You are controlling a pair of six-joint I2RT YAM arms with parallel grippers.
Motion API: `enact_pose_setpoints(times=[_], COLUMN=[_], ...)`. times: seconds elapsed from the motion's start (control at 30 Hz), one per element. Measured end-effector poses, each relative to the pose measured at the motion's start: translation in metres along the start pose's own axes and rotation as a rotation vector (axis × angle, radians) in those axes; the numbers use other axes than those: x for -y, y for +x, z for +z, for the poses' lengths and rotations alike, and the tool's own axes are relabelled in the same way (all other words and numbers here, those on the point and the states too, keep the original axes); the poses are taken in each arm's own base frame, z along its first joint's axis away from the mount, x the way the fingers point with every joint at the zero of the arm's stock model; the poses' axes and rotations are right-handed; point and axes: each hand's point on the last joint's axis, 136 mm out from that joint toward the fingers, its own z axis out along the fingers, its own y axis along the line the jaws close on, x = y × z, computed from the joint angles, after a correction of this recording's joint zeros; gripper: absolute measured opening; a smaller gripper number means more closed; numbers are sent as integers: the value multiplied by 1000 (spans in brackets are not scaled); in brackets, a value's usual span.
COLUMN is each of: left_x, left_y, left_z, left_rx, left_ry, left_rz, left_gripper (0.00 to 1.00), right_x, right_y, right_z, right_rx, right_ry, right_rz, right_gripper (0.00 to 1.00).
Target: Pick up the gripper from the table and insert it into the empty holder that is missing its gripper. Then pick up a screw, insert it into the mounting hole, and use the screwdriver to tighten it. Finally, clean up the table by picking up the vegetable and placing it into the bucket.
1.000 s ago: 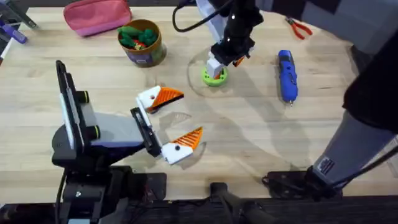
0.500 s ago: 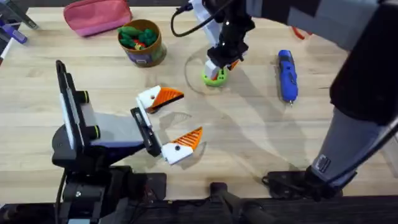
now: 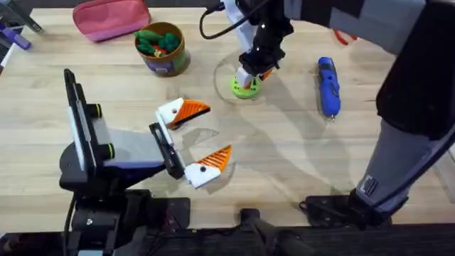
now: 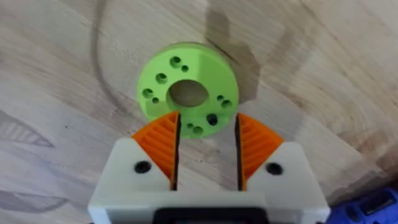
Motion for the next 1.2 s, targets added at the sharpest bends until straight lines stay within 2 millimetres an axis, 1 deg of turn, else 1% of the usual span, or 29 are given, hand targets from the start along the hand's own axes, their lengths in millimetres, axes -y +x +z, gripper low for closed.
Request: enact_pose_setpoints(times=[0.13, 0.3, 0.5, 0.63, 0.83, 1.2], left_x=[0, 0, 0, 0, 0, 0], left_y=[0, 0, 0, 0, 0, 0], left_z=[0, 0, 0, 0, 0, 0], left_rx=[0, 0, 0, 0, 0, 0], left_ry=[0, 0, 0, 0, 0, 0], left_rz=[0, 0, 0, 0, 0, 0], left_gripper=[986, 985, 985, 985, 985, 985], right_x=[-3, -4, -3, -2, -1, 0], right_y=[-1, 3, 0, -4, -5, -5], right_z=[2, 6, 6, 6, 6, 6], right_rx=[6, -8, 8, 25, 27, 27], right_ry=[-15, -21, -17, -14, -7, -6], right_rz=[0, 0, 1, 0, 0, 3], right_gripper=[413, 403, 357, 278, 166, 8])
